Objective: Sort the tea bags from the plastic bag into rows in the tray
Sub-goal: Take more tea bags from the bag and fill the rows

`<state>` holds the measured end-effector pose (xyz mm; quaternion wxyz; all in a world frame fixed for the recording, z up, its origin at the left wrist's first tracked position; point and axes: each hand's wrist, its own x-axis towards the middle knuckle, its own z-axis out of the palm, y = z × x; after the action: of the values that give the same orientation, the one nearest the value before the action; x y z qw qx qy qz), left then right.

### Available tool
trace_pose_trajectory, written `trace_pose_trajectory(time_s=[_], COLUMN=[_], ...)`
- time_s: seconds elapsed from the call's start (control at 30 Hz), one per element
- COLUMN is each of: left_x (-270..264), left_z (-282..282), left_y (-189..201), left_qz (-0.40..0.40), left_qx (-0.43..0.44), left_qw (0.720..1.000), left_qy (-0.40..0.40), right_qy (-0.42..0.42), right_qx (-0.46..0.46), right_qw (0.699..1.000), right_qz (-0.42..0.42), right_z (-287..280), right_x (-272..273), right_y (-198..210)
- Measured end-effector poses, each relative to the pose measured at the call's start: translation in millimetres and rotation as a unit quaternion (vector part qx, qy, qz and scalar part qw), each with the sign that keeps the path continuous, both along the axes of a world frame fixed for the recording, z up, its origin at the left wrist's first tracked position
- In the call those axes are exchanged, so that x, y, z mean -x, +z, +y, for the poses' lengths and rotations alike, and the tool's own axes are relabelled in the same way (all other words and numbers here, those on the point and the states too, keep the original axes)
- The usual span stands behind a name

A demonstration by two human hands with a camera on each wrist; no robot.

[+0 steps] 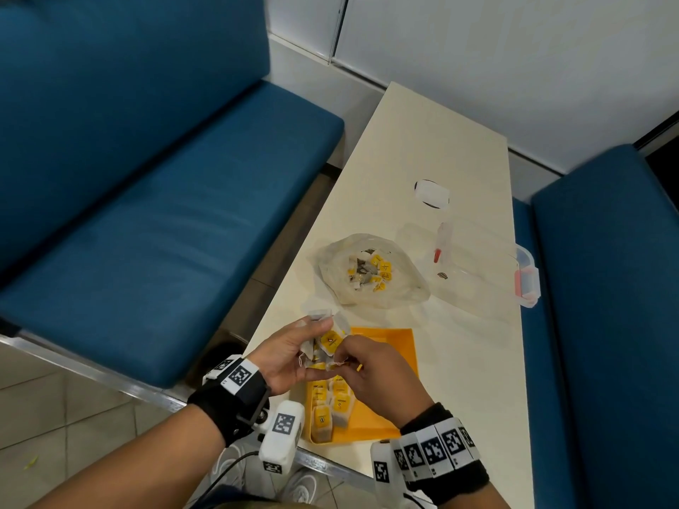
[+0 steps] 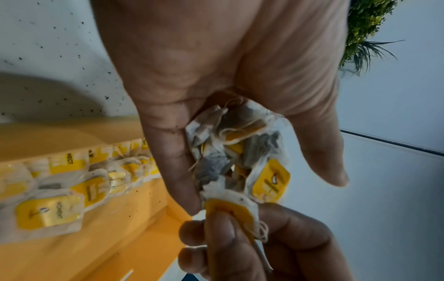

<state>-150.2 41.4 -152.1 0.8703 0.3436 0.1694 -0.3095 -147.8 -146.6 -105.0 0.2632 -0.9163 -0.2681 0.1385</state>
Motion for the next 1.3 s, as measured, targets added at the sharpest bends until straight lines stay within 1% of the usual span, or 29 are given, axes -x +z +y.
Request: trace_pose_trajectory(time_s=[0.1,0.2,0.37,0.47,0.53,0.57,0.67,0.7,0.8,0.87,0.97,1.07,1.2,1.3], left_x=[0,-2,-4,-5,-5,-4,-3,-3,-3,-2,-2,-1,-1,-1], left_z=[-3,-4,-2,-1,-1,0,2,2,3,2,0,-1,-3,-5], left_y=[1,-2,-6,-9,-9,-10,-12,-13,-13,-13,-12,-12,-12,-12], left_qz=[-0.018,-0.001,0.032,0.040,0.044,0.047,0.057,0.059,0.061,0.058,0.051,0.045,0.040,0.035], left_qx=[-0.033,-0.052,-0.060,-0.064,-0.065,-0.065,-0.062,-0.063,-0.063,-0.065,-0.069,-0.066,-0.067,-0.065], left_qw=[0.999,0.999,0.997,0.995,0.994,0.994,0.993,0.993,0.993,0.993,0.994,0.994,0.995,0.995], left_qy=[-0.014,0.009,0.047,0.067,0.074,0.076,0.081,0.081,0.081,0.080,0.075,0.071,0.070,0.068], right_qy=[0.008,0.015,-0.018,-0.056,-0.102,-0.126,-0.165,-0.178,-0.244,-0.266,-0.265,-0.243,-0.211,-0.185], right_qx=[0.002,-0.015,-0.058,-0.103,-0.137,-0.131,-0.055,-0.053,-0.098,-0.124,-0.155,-0.150,-0.106,-0.035], right_qw=[1.000,1.000,0.998,0.993,0.985,0.983,0.983,0.980,0.954,0.938,0.920,0.915,0.919,0.928], right_qz=[0.002,-0.005,-0.003,0.013,0.033,0.040,0.057,0.066,0.142,0.186,0.244,0.285,0.317,0.320], right_z=[0,-2,-6,-10,-16,-20,-34,-39,-50,-54,-56,-53,-48,-42], right_x=[-1,-1,0,-3,-6,-8,-12,-12,-12,-9,-3,5,13,20], right_y=[2,3,7,12,15,14,5,2,-5,-10,-17,-23,-33,-42])
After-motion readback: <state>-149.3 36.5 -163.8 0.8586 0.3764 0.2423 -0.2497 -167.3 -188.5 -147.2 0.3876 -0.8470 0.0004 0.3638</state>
